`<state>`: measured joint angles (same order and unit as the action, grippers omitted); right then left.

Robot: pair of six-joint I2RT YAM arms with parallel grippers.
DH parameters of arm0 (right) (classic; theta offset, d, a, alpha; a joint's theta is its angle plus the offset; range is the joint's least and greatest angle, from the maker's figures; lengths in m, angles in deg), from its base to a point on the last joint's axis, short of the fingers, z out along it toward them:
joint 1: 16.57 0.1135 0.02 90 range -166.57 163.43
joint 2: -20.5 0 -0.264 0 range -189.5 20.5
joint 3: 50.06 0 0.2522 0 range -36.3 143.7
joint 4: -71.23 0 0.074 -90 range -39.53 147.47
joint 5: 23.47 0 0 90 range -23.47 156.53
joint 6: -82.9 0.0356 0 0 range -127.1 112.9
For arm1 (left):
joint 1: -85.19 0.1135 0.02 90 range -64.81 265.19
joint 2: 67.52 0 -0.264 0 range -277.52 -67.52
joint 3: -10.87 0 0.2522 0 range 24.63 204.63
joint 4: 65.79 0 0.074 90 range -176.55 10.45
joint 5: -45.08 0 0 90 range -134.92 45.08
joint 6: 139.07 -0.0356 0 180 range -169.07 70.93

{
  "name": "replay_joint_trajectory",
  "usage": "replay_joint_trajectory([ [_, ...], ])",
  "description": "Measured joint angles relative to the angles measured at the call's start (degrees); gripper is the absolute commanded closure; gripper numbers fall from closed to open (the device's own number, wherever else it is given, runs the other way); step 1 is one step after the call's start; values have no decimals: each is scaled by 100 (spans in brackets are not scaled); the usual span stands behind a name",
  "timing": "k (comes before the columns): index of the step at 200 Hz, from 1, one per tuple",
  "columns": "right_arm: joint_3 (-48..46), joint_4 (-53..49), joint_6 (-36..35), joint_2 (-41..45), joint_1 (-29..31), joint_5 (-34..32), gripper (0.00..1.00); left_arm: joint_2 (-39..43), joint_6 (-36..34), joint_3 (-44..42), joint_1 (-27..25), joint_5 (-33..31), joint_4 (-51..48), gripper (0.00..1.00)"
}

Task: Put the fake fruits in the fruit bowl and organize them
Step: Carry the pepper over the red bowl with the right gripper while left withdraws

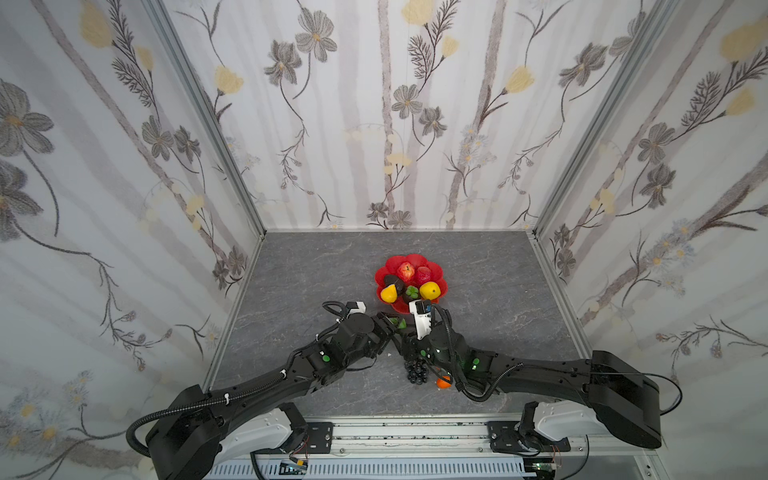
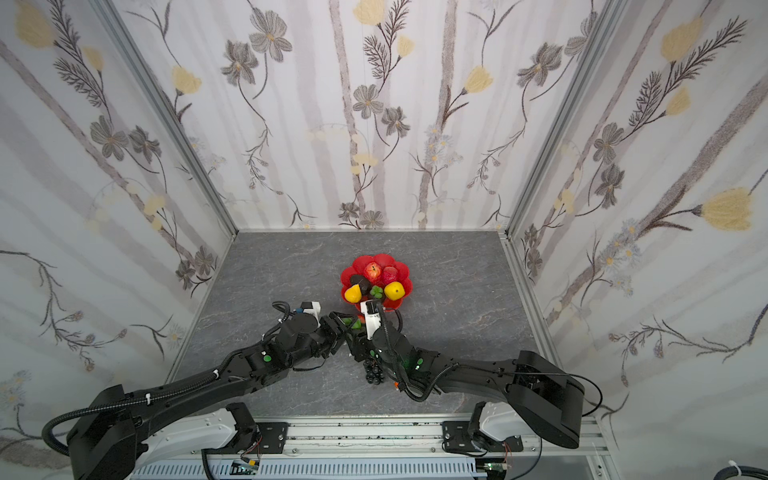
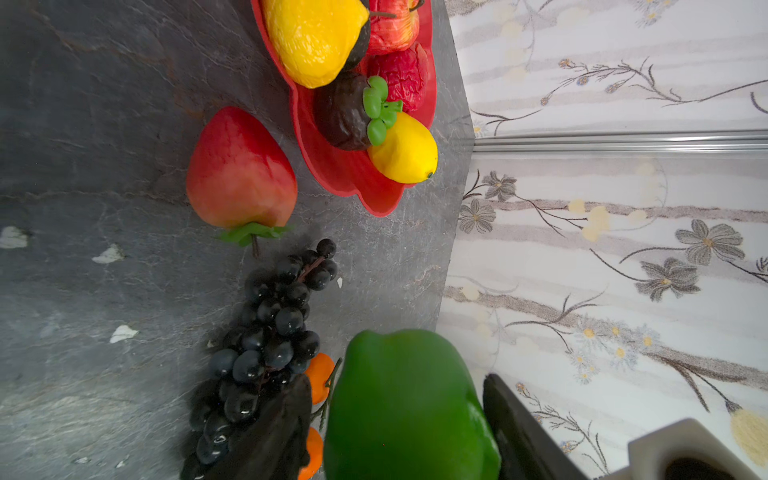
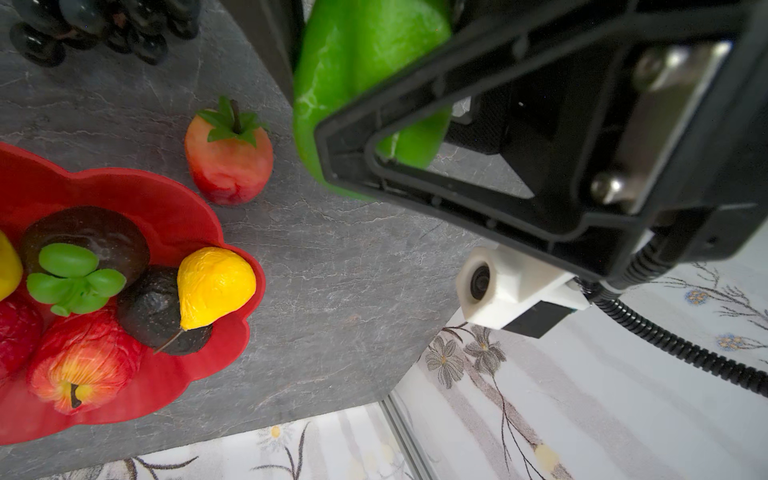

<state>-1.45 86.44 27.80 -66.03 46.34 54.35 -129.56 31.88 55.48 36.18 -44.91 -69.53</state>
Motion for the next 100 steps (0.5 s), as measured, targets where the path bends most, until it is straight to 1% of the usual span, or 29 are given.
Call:
replay_joint_trajectory([
  [23, 238, -402, -2, 37, -42, -42, 60, 105, -278, 17, 256, 184, -61, 21],
  [42, 466, -800, 2, 59, -149, -216, 61, 227, -697, 236, 535, 260, -479, 18],
  [73, 881, -1451, 20, -15, -479, -343, 61, 643, -1655, 442, 962, 245, -1191, 15],
  [100, 1244, -2031, 20, -254, -833, -317, 62, 1180, -2557, 345, 1217, -66, -1744, 14],
])
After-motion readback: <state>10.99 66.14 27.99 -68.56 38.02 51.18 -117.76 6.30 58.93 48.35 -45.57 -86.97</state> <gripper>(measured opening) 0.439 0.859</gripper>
